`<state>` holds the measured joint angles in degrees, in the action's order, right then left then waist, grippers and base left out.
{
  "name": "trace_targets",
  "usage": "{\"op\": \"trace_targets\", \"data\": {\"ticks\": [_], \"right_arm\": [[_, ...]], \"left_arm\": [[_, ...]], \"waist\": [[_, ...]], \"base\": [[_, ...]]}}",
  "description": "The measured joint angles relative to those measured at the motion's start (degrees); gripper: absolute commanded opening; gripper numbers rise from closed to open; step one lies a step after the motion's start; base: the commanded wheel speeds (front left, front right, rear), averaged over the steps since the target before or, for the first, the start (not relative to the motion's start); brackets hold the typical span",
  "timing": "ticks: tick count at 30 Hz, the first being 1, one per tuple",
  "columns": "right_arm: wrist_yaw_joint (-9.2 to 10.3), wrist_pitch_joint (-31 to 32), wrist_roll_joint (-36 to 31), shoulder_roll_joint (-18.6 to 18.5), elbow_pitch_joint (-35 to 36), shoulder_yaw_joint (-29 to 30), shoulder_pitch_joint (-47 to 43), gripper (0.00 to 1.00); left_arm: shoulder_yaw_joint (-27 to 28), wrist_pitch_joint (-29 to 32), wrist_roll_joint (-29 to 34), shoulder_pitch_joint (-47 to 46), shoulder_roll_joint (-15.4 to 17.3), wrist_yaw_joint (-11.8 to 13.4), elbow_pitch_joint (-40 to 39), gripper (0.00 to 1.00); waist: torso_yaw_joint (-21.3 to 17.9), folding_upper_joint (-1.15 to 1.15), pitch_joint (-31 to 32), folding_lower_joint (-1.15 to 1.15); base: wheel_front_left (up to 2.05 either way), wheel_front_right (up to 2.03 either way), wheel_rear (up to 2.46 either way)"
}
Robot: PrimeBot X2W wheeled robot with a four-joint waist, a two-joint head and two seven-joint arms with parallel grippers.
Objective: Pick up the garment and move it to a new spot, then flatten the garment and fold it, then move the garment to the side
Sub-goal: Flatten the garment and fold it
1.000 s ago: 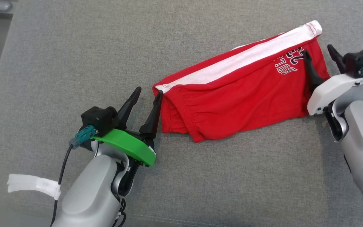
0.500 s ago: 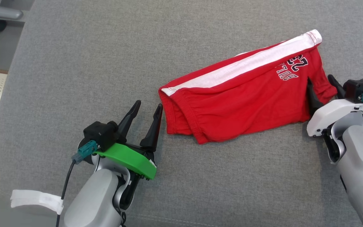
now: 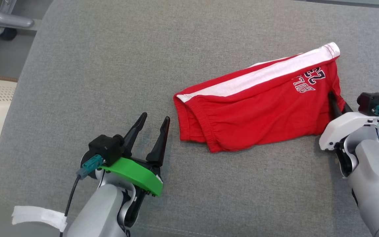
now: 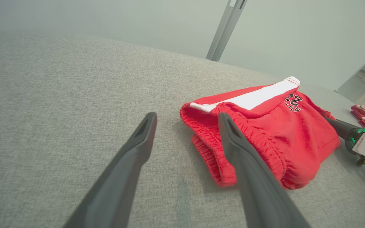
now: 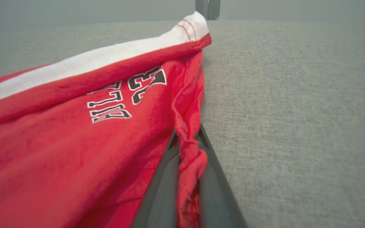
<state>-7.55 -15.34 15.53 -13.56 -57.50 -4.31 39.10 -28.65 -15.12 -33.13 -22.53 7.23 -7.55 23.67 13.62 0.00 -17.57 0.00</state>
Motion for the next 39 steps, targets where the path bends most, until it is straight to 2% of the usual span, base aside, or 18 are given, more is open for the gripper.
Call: {"op": "trace_targets", "data": {"ticks": [9, 12, 15, 19, 23, 28, 38, 39], "right_arm": [[0.01, 0.21, -0.87, -1.2, 6.58, 4.91, -5.72, 0.0], [0.02, 0.21, -1.23, -1.45, 10.93, 3.82, -7.98, 0.0], [0.03, 0.21, -1.45, -1.12, 16.96, -0.67, -9.72, 0.0], [0.03, 0.22, 0.09, -0.68, 24.36, -9.65, -11.39, 0.0], [0.03, 0.21, 2.67, -0.49, 27.89, -18.41, -11.72, 0.0], [0.03, 0.22, 5.6, 1.38, 26.03, -26.84, -10.53, 0.0], [0.03, 0.37, 7.16, 8.16, 12.54, -35.12, -6.54, 0.0], [0.03, 0.37, 7.72, 8.51, 11.69, -35.44, -6.49, 0.35]], "left_arm": [[0.05, 0.0, 0.56, 3.51, 0.48, 0.0, -0.8, 1.0], [0.25, 0.0, 0.55, 5.13, 0.51, 0.0, -0.85, 1.0], [0.63, 0.0, 0.45, 6.8, 0.7, 0.0, -0.81, 1.0], [0.68, 0.0, 0.4, 8.27, 0.76, 0.0, -0.82, 1.0], [0.4, 0.0, -0.1, 8.89, 0.57, 0.0, -0.86, 1.0], [-0.27, 0.0, -0.52, 9.37, 0.18, 0.0, -0.85, 1.0], [-0.83, 0.0, -1.19, 10.67, 0.24, 0.0, -0.08, 1.0], [-0.71, 0.0, -1.2, 10.93, 0.25, 0.0, -0.03, 1.0]], "waist": [[-0.99, 0.0, 3.67, 0.0], [-1.46, 0.0, 5.31, 0.0], [-2.12, 0.0, 6.94, 0.0], [-3.16, 0.0, 8.9, 0.0], [-3.72, 0.0, 10.56, 0.0], [-2.49, 0.0, 11.6, 0.0], [3.15, 0.0, 12.15, 0.0], [3.51, 0.0, 12.25, 0.0]], "base": [[0.0, 0.0, 0.0], [0.0, 0.0, 0.0], [0.0, 0.0, 0.0], [0.0, 0.0, 0.0], [0.0, 0.0, 0.0], [0.0, 0.0, 0.0], [0.0, 0.0, 0.0], [0.0, 0.0, 0.0]]}}
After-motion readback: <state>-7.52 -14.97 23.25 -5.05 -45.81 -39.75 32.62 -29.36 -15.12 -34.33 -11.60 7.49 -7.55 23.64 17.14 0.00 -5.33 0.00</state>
